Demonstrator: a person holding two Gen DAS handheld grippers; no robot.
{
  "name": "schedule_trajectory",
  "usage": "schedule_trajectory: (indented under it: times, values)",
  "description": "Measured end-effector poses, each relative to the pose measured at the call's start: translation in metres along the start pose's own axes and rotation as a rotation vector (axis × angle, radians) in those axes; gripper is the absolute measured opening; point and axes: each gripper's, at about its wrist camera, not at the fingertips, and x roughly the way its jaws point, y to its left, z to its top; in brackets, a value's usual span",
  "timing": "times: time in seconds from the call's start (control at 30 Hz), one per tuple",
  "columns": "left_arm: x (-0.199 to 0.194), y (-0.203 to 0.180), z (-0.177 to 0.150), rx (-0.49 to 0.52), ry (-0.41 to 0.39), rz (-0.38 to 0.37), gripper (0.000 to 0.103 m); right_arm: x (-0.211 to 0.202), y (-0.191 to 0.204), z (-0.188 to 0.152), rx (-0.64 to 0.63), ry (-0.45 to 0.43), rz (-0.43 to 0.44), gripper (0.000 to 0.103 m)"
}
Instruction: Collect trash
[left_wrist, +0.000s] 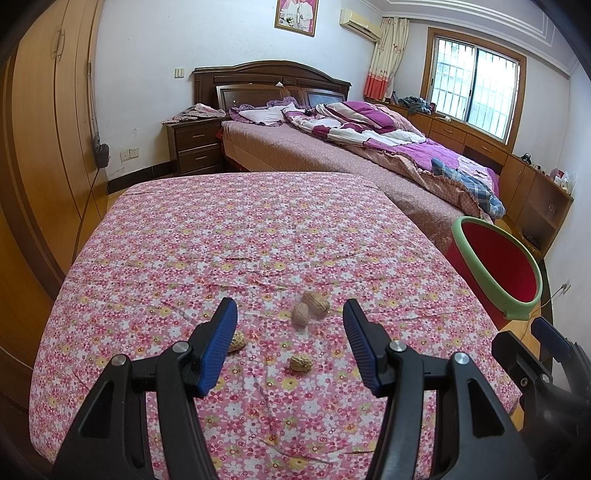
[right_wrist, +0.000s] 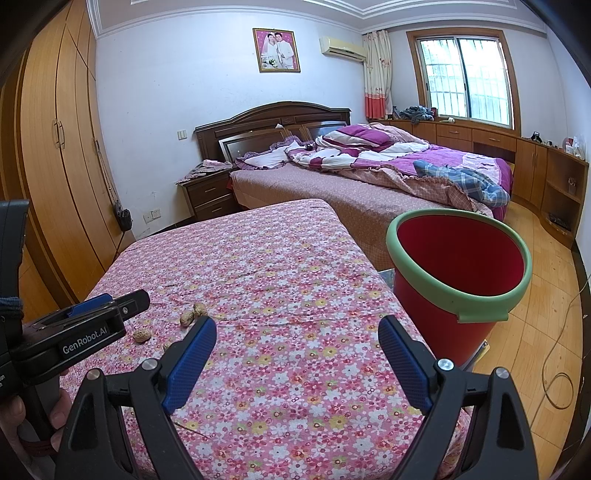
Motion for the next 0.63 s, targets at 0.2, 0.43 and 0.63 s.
schedule_trajectory:
  times: [0.2,0.43,0.63]
  values:
    - [-0.0001,-0.0003,0.0,-0.001,-0.001,-0.001,0.06,-0.0002,0.0,0.0001,0.001,0.0,0.0,0.091]
    - [-0.0008,0.0001,0.0,-0.001,0.0,0.0,0.06,-0.0005,0.0003,0.0003,0.001,0.001,0.0,0.091]
    - [-0.0027,0.0007,0.0035,-0.008,0.006,-0.002,0.06,0.0001,-0.0004,0.0003,0.0,-0.001,0.0,0.091]
